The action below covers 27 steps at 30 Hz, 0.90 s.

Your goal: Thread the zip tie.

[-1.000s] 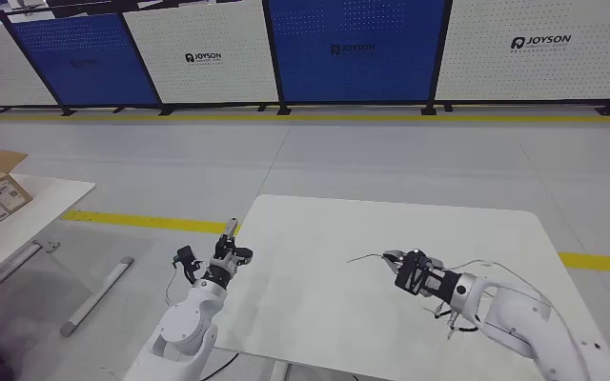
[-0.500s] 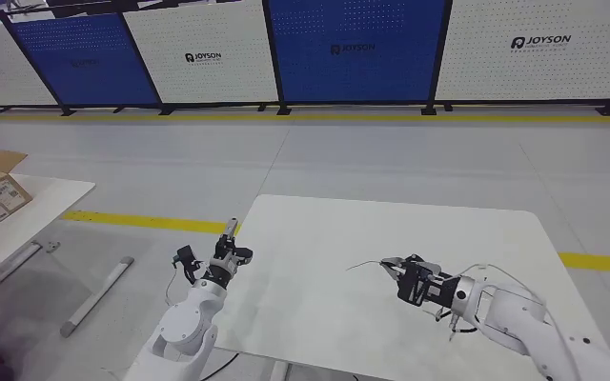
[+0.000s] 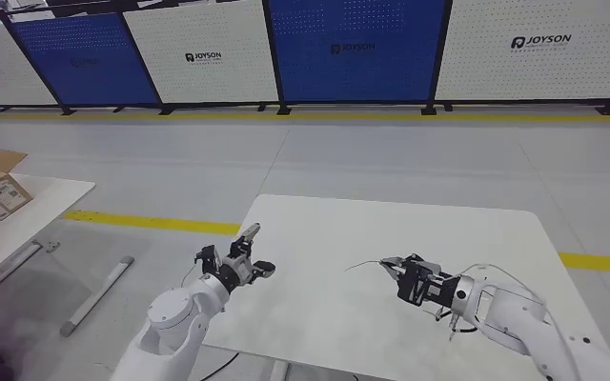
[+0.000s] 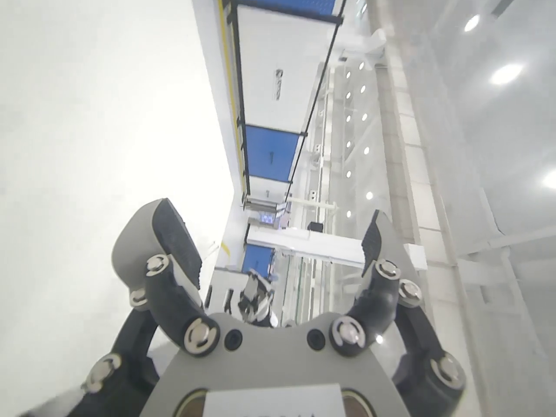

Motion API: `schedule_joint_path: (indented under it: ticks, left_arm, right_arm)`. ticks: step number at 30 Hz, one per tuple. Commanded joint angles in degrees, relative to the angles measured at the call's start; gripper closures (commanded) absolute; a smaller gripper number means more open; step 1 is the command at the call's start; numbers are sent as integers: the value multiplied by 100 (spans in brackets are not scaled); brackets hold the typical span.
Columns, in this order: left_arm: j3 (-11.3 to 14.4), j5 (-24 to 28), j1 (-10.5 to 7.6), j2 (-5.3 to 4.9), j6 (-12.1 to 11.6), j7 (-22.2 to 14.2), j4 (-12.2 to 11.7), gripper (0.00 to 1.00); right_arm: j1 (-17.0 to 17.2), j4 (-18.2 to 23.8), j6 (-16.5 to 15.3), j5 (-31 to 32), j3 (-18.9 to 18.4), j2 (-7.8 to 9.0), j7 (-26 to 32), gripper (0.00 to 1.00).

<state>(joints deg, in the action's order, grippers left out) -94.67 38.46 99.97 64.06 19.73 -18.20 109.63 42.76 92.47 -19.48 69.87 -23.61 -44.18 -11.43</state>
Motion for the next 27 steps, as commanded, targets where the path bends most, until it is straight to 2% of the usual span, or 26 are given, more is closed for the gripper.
schedule_joint_path:
  ticks: [1, 2, 4, 13, 16, 19, 22, 26, 27]
  left_arm:
    - [123, 88, 73, -118, -25, -372, -53, 0]
    - [180, 106, 75, -175, -25, -449, -76, 0]
    - [251, 117, -9, -267, -25, -175, -99, 0]
    - [273, 158, -23, -264, -25, -161, -145, 0]
    - [326, 362, -9, -292, -25, -330, -186, 0]
    - [515, 350, 27, -362, -25, -361, -101, 0]
    - [824, 378, -3, -459, -25, -280, -27, 0]
    - [1290, 438, -210, -616, -25, 52, 33, 0]
    - [1433, 615, -305, -658, -25, 200, 14, 0]
  right_arm:
    - [0, 0, 0, 0, 0, 0, 0, 100]
    - [0, 0, 0, 0, 0, 0, 0, 100]
    - [0, 0, 0, 0, 0, 0, 0, 100]
    - [22, 8, 15, 8, -11, -4, 12, 100]
    - [27, 92, 0, 359, -20, -55, 165, 100]
    - [-62, 68, 0, 632, 127, -161, 206, 100]
    - [-239, -40, 0, 901, 339, -289, 129, 100]
    - [-468, -267, 0, 1086, 547, -443, -99, 100]
    - [-522, -344, 0, 1121, 593, -486, -146, 100]
